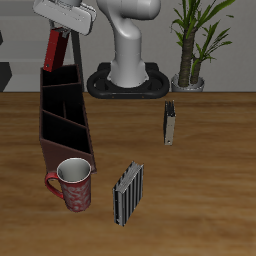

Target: Place the red book into the right desk caddy's right compartment

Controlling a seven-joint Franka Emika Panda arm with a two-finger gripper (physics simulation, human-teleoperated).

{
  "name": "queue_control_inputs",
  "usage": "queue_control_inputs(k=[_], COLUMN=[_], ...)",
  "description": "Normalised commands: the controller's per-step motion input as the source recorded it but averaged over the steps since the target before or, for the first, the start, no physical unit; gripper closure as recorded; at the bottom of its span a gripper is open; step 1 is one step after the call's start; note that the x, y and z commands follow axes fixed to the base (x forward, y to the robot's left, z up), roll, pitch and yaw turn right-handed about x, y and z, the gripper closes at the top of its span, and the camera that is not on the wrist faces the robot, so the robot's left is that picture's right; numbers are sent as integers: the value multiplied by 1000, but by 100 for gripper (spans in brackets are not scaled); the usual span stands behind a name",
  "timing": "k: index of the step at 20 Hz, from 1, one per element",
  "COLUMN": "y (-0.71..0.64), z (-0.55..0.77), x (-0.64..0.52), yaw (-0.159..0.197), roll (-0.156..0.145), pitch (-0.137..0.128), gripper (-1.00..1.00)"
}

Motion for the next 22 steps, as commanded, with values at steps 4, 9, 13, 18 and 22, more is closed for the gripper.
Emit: queue_control_inputs(k=[4, 9, 13, 18, 22], y=[79, 253, -41, -128, 104], z=[-97, -197, -92, -118, -220], x=[-23, 91, 117, 117, -32], yaw=[-13, -2, 4, -37, -3], roll=[30, 48, 3, -23, 12], pitch=[5, 36, 13, 15, 7], gripper=[100, 100, 100, 100, 100])
